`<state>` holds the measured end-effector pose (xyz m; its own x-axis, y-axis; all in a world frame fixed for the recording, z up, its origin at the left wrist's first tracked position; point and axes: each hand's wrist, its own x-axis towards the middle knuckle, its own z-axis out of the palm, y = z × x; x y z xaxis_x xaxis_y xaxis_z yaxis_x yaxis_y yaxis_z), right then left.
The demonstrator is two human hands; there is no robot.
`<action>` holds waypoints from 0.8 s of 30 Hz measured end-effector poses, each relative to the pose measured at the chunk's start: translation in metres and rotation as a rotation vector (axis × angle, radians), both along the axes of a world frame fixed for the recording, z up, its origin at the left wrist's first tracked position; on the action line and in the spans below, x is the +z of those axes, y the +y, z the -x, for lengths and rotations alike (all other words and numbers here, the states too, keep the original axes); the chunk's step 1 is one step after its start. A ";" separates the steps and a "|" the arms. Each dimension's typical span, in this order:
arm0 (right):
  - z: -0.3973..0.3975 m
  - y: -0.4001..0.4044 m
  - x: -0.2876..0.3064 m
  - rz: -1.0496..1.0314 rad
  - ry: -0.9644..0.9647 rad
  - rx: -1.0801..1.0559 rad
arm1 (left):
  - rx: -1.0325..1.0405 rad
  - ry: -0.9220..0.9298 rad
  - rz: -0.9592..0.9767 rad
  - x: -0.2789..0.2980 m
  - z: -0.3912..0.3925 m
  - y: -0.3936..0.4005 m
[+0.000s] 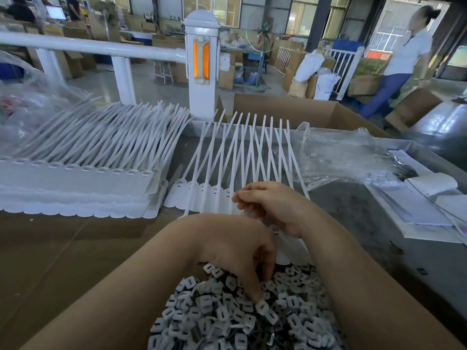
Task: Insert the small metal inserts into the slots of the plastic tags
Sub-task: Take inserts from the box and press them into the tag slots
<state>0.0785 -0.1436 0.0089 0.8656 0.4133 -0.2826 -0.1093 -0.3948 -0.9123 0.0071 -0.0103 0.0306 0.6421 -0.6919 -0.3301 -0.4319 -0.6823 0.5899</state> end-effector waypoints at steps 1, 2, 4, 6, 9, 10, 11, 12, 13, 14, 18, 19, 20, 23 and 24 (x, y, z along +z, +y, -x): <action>0.000 0.000 0.000 0.000 -0.001 -0.002 | -0.003 -0.003 -0.013 0.000 0.001 -0.002; 0.000 0.000 0.000 0.000 0.000 -0.004 | -0.002 -0.009 -0.020 -0.001 0.001 -0.003; 0.000 0.000 0.000 0.001 -0.001 -0.005 | 0.007 -0.011 -0.019 -0.001 0.000 -0.003; -0.001 0.000 0.001 -0.003 0.000 -0.002 | 0.021 -0.010 -0.027 -0.001 -0.001 -0.002; -0.001 -0.001 0.000 -0.015 -0.002 -0.001 | 0.040 -0.010 -0.056 -0.001 -0.005 0.003; -0.001 -0.001 -0.001 -0.021 -0.002 -0.003 | 0.044 -0.012 -0.063 -0.002 -0.006 0.006; -0.001 -0.001 -0.001 -0.028 0.000 -0.004 | 0.044 -0.018 -0.066 -0.002 -0.007 0.007; -0.002 -0.001 -0.002 -0.033 0.003 -0.002 | 0.041 -0.020 -0.062 -0.002 -0.007 0.009; -0.002 -0.001 -0.003 -0.036 0.007 0.001 | 0.034 -0.017 -0.047 -0.003 -0.007 0.009; -0.002 -0.001 -0.003 -0.038 0.010 0.005 | 0.022 -0.006 -0.021 -0.003 -0.007 0.007; -0.002 -0.002 -0.004 -0.014 -0.006 0.006 | -0.071 0.041 0.032 -0.008 -0.003 -0.008; -0.002 -0.002 -0.003 -0.011 -0.011 0.005 | -0.085 0.032 0.017 -0.011 -0.002 -0.011; -0.002 -0.002 -0.003 -0.014 -0.011 0.004 | -0.090 0.020 -0.001 -0.014 -0.002 -0.014; -0.001 -0.002 -0.003 -0.013 -0.015 0.005 | -0.073 0.004 -0.042 -0.015 0.001 -0.017; -0.001 -0.002 -0.003 -0.011 -0.019 0.004 | -0.069 0.004 -0.046 -0.014 0.002 -0.017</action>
